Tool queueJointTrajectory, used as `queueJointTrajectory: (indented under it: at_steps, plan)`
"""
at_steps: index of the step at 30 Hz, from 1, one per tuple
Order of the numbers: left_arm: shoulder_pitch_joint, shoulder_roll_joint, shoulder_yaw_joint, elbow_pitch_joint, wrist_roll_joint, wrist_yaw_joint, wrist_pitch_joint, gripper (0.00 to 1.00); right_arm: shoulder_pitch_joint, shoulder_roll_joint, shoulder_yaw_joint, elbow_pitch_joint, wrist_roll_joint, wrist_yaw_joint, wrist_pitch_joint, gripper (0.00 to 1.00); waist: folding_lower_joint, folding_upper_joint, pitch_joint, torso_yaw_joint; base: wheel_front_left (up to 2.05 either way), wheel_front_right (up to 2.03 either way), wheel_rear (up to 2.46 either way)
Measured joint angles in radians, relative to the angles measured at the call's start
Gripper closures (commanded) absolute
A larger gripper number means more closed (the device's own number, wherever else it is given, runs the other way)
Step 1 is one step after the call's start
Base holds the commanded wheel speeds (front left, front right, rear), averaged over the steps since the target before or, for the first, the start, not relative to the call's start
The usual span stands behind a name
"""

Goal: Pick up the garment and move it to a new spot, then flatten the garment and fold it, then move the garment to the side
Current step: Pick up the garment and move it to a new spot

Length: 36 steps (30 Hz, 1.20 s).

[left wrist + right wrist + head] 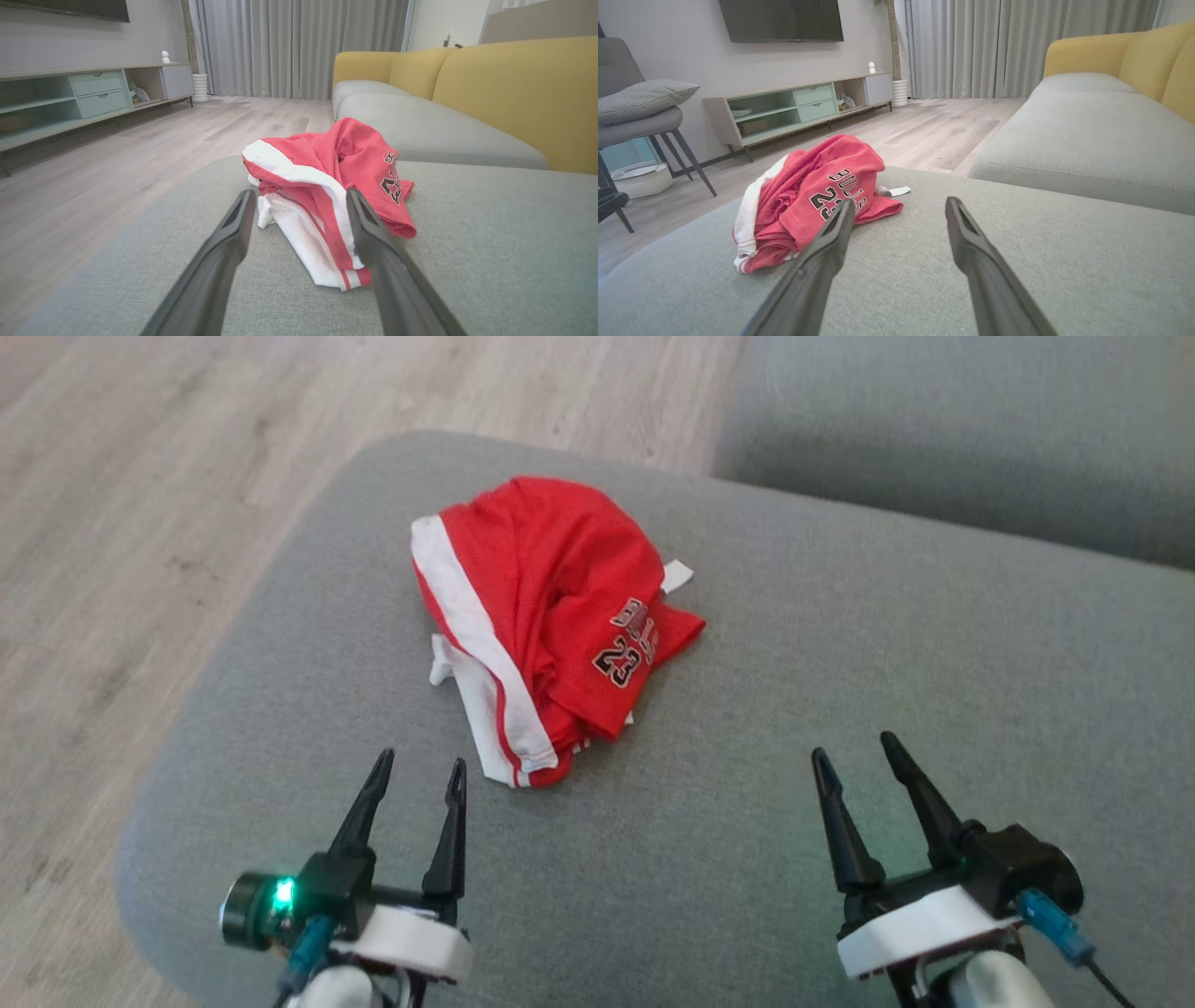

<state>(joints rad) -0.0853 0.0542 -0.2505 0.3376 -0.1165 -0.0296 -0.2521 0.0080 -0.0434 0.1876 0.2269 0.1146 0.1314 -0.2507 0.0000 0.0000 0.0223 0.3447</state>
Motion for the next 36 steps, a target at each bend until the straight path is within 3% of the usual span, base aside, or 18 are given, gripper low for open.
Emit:
queueJointTrajectory:
  at_steps: [7, 13, 23, 24, 25, 26, 30, 36]
  plan:
    - [-0.191, 0.026, -0.01, 0.165, 0.019, -0.052, 0.009, 0.0, -0.05, 0.0, -0.024, -0.007, -0.037, 0.0, 0.0, 0.0, 0.0001, 0.0, 0.094, -0.052, 0.0, 0.0, 0.0]
    - [-0.375, 0.028, -0.002, 0.33, -0.024, -0.072, 0.095, 0.0, -0.085, -0.002, -0.033, -0.011, -0.045, 0.0, 0.0, 0.0, 0.0003, 0.0, 0.167, -0.105, 0.0, 0.0, 0.0]
    - [-0.455, 0.028, 0.033, 0.513, -0.104, -0.085, 0.138, 0.0, -0.126, -0.002, -0.022, -0.011, -0.044, 0.0, 0.0, 0.0, 0.0002, 0.0, 0.218, -0.173, 0.0, 0.0, 0.0]
    - [-0.461, 0.026, 0.042, 0.531, -0.121, -0.085, 0.143, 0.06, -0.125, -0.002, -0.021, -0.011, -0.044, 0.0, 0.0, 0.0, 0.0002, 0.0, 0.22, -0.177, 0.0, 0.0, 0.0]
    - [-0.466, 0.024, 0.051, 0.547, -0.138, -0.085, 0.146, 0.58, -0.126, -0.002, -0.021, -0.011, -0.044, 0.0, 0.0, 0.0, 0.0002, 0.0, 0.221, -0.18, 0.0, 0.0, 0.0]
    - [-0.471, 0.024, 0.053, 0.563, -0.148, -0.086, 0.146, 1.0, -0.126, -0.002, -0.019, -0.011, -0.044, 0.0, 0.0, 0.0, 0.0003, 0.0, 0.221, -0.184, 0.0, 0.0, 0.0]
    - [-0.482, 0.025, 0.047, 0.602, -0.166, -0.094, 0.141, 1.0, -0.125, -0.002, -0.019, -0.009, -0.044, 0.0, 0.0, 0.0, 0.0001, 0.0, 0.212, -0.191, 0.0, 0.0, 0.0]
    - [-0.485, 0.034, 0.025, 0.592, -0.166, -0.095, 0.041, 1.0, -0.125, -0.002, -0.019, 0.002, -0.035, 0.0, 0.0, 0.0, 0.0001, 0.0, 0.176, -0.194, 0.0, 0.0, 0.0]
